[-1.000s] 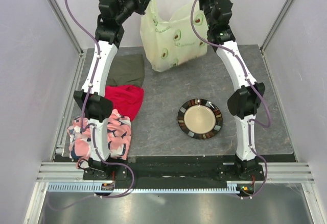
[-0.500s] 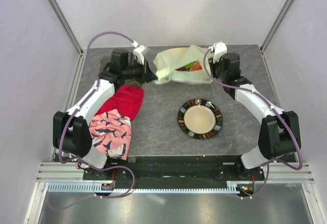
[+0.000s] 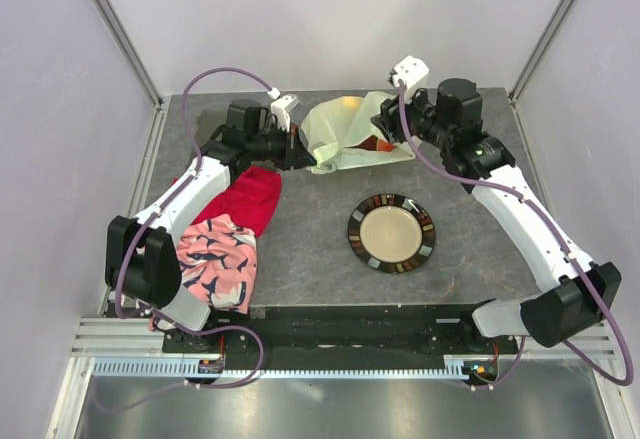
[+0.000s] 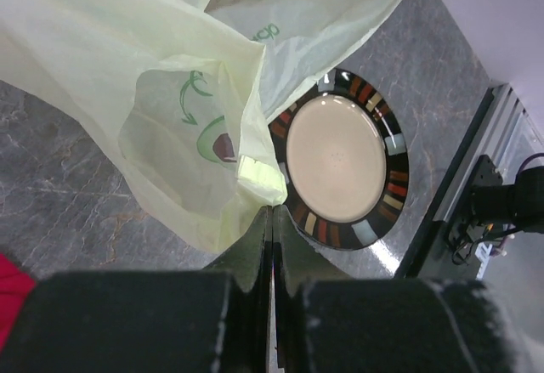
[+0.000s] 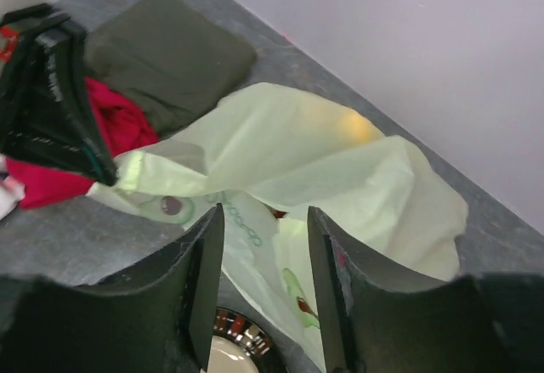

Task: Take the fake fruits out of the plastic bag
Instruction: Adjust the plastic bag at the center of the board.

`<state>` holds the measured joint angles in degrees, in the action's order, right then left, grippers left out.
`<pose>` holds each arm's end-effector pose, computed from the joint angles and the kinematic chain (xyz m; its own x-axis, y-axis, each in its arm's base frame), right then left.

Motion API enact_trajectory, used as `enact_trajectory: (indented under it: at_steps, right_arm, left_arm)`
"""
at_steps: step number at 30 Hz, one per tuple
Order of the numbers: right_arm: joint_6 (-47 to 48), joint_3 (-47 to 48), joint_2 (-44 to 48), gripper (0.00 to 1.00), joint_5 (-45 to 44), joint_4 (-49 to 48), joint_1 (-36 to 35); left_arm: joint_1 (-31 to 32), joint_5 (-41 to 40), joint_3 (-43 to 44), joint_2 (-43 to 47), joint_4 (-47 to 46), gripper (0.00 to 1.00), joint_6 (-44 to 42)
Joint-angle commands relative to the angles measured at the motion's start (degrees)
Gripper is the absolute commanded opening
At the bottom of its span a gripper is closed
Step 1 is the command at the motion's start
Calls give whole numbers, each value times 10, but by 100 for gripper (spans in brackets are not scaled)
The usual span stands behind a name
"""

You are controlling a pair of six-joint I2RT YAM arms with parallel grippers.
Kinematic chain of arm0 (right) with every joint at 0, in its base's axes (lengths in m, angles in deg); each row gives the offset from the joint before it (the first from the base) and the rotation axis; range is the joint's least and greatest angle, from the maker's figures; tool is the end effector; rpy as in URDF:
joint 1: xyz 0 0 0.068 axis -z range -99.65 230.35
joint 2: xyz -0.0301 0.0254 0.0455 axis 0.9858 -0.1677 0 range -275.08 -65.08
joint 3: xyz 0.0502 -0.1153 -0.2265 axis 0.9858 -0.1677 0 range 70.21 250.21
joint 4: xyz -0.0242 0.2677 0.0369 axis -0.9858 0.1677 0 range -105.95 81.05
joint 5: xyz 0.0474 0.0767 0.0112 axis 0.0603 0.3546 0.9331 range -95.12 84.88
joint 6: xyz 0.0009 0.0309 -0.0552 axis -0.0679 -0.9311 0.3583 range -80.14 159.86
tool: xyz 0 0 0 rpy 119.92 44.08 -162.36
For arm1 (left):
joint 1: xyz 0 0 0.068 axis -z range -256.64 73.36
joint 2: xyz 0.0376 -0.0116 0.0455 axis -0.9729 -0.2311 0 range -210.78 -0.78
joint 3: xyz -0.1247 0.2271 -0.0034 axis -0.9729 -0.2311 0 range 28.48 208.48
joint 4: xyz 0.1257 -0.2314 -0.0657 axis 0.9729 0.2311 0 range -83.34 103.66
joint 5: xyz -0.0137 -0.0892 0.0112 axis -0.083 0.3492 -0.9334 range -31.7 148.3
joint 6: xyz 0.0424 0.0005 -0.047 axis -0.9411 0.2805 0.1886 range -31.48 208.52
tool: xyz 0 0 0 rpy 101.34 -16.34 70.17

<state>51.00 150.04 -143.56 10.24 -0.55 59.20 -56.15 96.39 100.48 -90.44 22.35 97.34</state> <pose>0.3138 0.1351 0.3949 -0.1087 -0.2418 -0.9642 -0.6201 0.7746 -0.1243 0.3398 -0.1591 0.2811 -0.6249 0.1047 -0.7737 0.6704 0.5798 -0.4630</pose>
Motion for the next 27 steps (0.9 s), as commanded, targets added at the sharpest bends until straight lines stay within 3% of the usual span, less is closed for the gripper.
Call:
enact_trajectory:
  at_steps: [1,11,20,23,27]
  right_arm:
    - [32,-15,-48,47,30,34,-16]
    - [36,-1,-151,29,1,20,-19]
    - [55,-82,-221,18,-277,-60,-15]
    - [78,-120,-207,18,-291,-65,-14]
    - [74,-154,-144,19,-207,1,-21]
  left_arm:
    - [2,10,32,19,-18,2,36]
    - [1,7,45,39,-12,2,48]
    - [0,-3,21,59,12,2,14]
    - [-5,-24,-3,76,29,2,-17]
    - [-13,-32,-43,118,56,2,-43]
